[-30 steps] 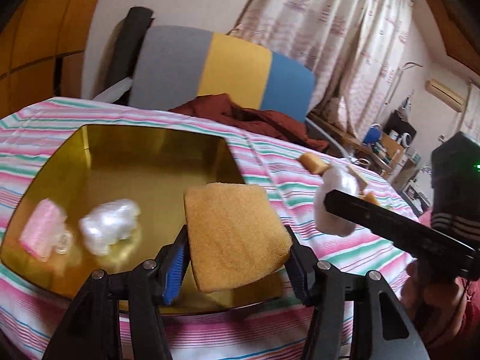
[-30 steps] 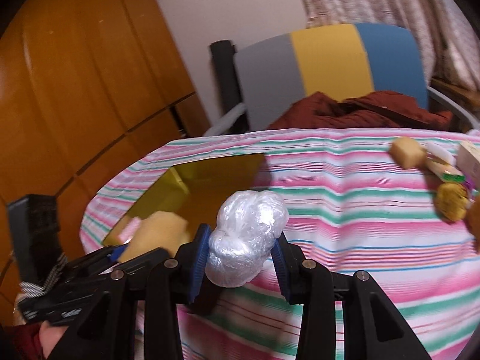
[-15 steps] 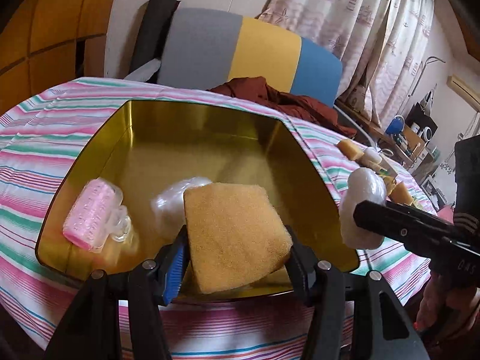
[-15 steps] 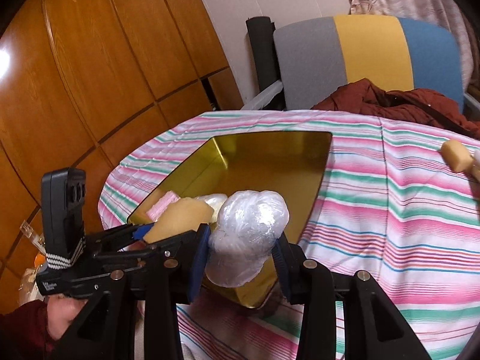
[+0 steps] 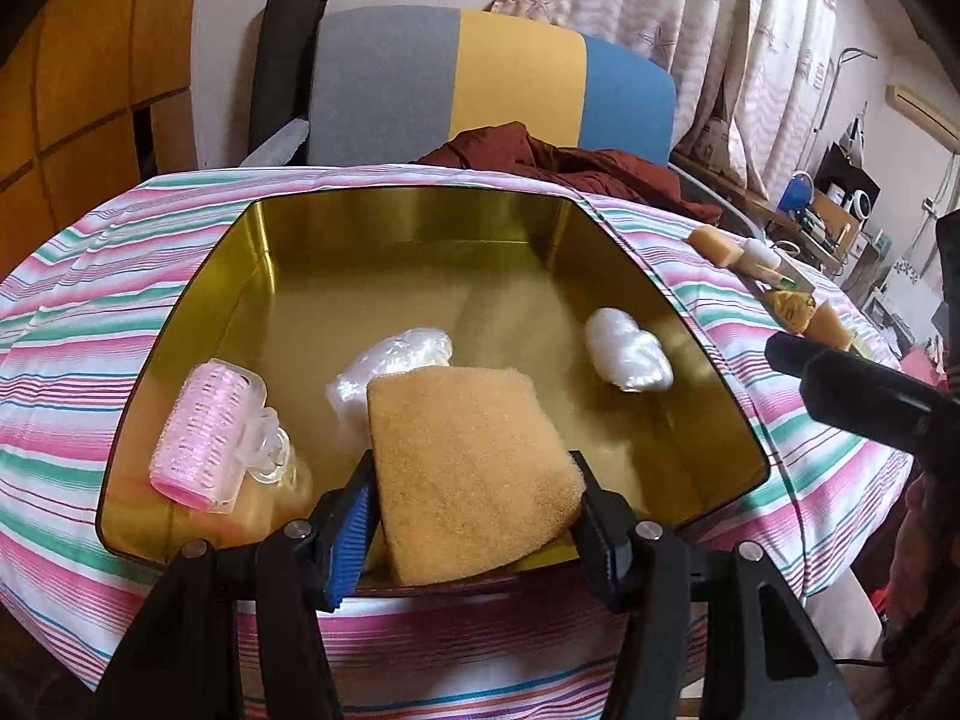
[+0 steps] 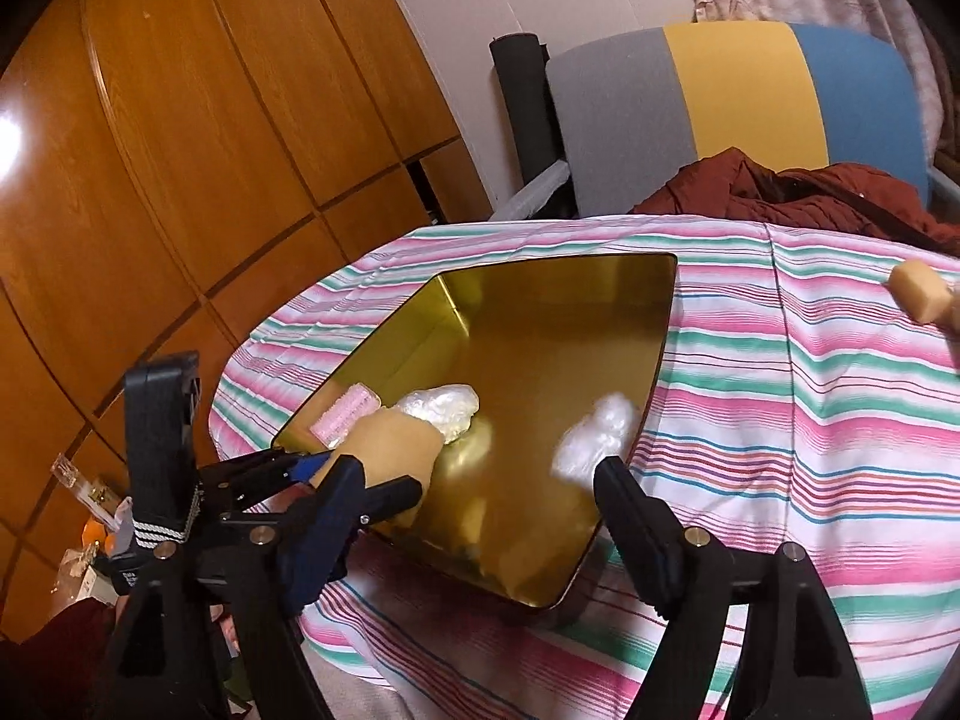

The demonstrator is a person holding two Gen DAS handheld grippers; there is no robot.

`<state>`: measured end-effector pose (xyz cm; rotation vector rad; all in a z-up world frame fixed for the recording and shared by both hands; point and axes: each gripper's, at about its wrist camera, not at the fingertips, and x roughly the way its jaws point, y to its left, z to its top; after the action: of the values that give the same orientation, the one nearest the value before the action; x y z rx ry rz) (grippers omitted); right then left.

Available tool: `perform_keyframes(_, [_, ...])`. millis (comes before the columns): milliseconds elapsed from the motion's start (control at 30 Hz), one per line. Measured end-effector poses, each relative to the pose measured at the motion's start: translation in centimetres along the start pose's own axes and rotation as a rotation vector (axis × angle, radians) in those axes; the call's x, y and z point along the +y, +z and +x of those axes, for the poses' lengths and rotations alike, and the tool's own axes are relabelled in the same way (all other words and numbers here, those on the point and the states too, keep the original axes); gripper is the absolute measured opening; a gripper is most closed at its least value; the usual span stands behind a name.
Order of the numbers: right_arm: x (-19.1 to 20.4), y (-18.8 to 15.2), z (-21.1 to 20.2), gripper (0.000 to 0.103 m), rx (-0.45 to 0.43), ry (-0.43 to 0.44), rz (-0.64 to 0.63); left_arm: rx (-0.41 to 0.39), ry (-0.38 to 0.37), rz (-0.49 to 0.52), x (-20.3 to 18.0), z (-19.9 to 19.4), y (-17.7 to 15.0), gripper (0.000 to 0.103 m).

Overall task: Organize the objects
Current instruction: 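Carry the sponge and bag to the gold tray and release both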

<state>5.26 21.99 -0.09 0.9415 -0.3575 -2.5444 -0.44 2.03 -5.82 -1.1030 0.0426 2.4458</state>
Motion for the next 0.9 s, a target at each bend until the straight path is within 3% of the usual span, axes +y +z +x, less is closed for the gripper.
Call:
perform_keyframes(167, [-0.7,-0.2,-0.3,0.080,-0.007,-0.005,0.030,-0.041,-0.051,-0.027,0.3,-1.0,0.3,0.063])
perform_keyframes(333, [-1.2,-0.3,-0.7,0.080,-0.015,-0.003,0.050,-0.071,0.018,-0.062,1.4,-1.8,0.9,0.065])
perform_keyframes(433, [-1.4,-0.3,-0.9,0.082,-0.021,-0.001,0.056,-0.081,-0.001,-0.097,2.3,-2.2,0.9,0.070])
perform_keyframes(500, [-1.4,-0.2,-0.9,0.082,-0.023,0.000,0.059,-0.086,0.026,-0.114,2.7,-2.4,1.1,0.079])
perform_keyframes(600, [-1.4,-0.2,-1.0,0.082,-0.025,0.001,0.059,-0.090,0.018,-0.119,3.1,-2.8,1.1,0.079])
perform_keyframes(733, [-1.8,-0.4,-1.2,0.082,-0.028,0.003,0.071,-0.138,0.088,-0.129,3.3,-3.9,1.2,0.079])
perform_keyframes(900, [-2.2,-0.4,-1.3,0.082,-0.030,0.001,0.084,-0.178,0.069,-0.207,3.7,-4.8,1.3,0.079])
